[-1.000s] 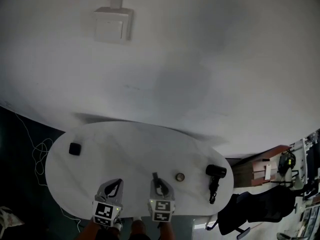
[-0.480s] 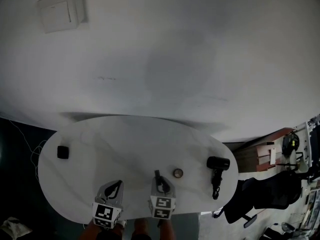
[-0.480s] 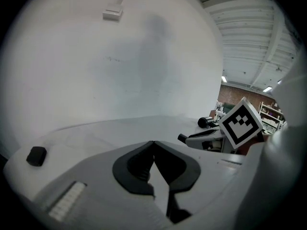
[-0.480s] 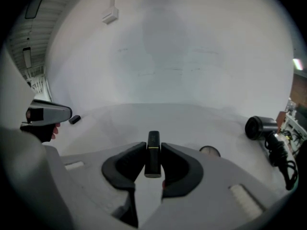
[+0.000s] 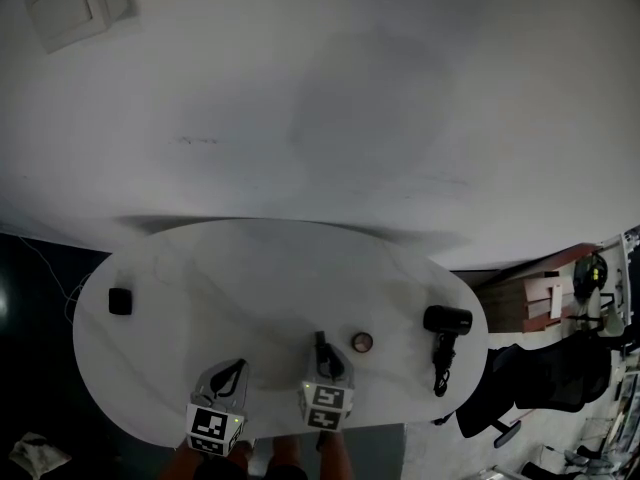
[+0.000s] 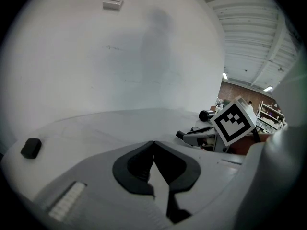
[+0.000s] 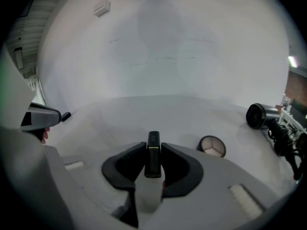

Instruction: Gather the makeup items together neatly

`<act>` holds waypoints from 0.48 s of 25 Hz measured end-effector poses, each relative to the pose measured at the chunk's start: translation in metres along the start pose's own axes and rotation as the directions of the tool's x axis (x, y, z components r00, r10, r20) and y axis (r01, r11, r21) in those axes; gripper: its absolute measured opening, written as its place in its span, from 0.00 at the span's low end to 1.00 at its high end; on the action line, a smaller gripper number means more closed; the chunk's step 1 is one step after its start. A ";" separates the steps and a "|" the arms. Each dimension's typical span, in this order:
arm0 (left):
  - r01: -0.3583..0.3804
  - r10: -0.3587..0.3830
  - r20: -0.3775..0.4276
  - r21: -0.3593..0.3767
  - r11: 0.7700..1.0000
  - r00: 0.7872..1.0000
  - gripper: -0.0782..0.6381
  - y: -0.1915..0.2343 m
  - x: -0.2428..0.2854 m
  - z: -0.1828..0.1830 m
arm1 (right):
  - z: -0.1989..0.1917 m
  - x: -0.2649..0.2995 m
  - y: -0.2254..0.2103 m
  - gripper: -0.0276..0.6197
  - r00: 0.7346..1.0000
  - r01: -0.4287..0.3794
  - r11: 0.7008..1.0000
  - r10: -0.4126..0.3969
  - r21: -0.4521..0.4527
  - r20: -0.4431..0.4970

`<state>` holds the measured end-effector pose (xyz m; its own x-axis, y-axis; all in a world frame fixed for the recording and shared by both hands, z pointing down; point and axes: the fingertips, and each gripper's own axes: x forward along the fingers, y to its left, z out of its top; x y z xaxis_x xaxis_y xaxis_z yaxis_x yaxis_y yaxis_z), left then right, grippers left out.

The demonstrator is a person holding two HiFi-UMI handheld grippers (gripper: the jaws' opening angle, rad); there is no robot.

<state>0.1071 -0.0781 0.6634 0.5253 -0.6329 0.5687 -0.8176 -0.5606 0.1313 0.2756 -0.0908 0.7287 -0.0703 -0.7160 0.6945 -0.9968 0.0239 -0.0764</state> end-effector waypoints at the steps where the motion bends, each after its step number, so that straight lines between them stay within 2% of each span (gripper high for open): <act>1: 0.000 0.000 -0.001 0.000 1.000 1.000 0.12 0.000 0.000 0.000 | -0.001 0.001 0.000 0.20 1.000 0.001 1.000 -0.001 0.002 -0.003; 12: -0.010 0.010 -0.003 -0.008 1.000 1.000 0.12 0.000 0.000 -0.003 | -0.004 0.006 -0.006 0.20 0.999 0.033 0.999 -0.032 0.038 -0.024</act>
<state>0.1060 -0.0768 0.6656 0.5163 -0.6371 0.5723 -0.8248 -0.5498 0.1320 0.2805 -0.0928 0.7363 -0.0392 -0.6997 0.7134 -0.9964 -0.0264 -0.0807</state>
